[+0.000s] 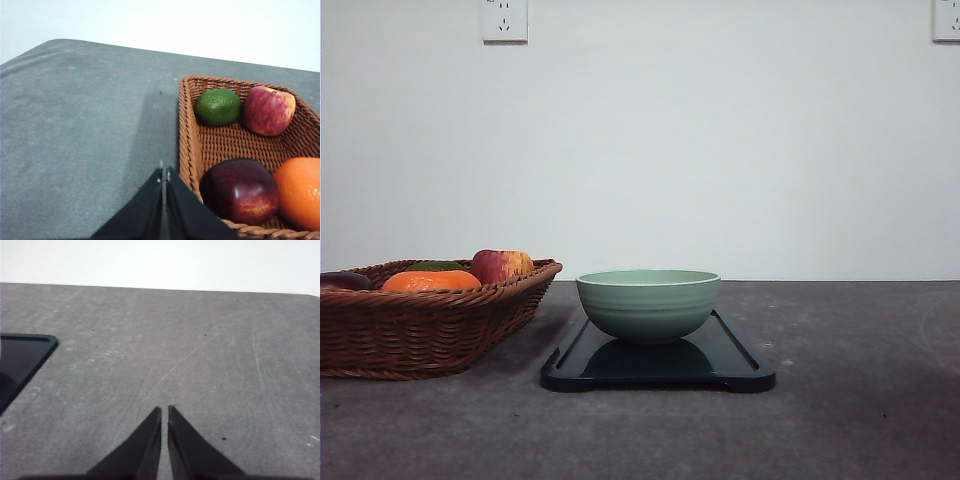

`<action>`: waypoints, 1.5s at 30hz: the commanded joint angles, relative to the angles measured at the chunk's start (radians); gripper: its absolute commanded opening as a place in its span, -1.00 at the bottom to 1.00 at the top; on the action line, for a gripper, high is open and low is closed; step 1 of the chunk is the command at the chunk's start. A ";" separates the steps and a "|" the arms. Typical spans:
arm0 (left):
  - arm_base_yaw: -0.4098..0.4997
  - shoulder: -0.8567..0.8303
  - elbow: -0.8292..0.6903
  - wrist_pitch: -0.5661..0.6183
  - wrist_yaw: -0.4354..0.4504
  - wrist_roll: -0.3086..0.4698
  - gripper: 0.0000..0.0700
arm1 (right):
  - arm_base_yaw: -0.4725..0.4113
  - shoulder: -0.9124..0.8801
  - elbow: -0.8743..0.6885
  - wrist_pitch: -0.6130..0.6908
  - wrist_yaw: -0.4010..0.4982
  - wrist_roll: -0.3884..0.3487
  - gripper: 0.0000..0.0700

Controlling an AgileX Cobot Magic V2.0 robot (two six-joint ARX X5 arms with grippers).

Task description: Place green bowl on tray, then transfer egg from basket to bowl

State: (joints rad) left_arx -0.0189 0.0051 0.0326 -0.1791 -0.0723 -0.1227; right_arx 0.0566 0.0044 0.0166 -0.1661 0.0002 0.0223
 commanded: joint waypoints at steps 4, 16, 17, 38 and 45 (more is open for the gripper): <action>0.001 -0.001 -0.019 -0.008 0.003 0.008 -1.00 | -0.002 -0.001 -0.005 0.009 0.000 -0.005 -0.96; 0.001 -0.001 -0.019 -0.008 0.003 0.008 -1.00 | -0.002 -0.001 -0.005 0.009 0.000 -0.005 -0.96; 0.001 -0.001 -0.019 -0.008 0.003 0.008 -1.00 | -0.002 -0.001 -0.005 0.009 0.000 -0.005 -0.96; 0.001 -0.001 -0.019 -0.008 0.003 0.008 -1.00 | -0.002 -0.001 -0.005 0.009 0.000 -0.005 -0.96; 0.001 -0.001 -0.019 -0.008 0.003 0.008 -1.00 | -0.002 -0.001 -0.005 0.009 0.000 -0.005 -0.96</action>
State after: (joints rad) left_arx -0.0189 0.0051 0.0326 -0.1791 -0.0723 -0.1229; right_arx 0.0566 0.0044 0.0166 -0.1661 0.0002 0.0223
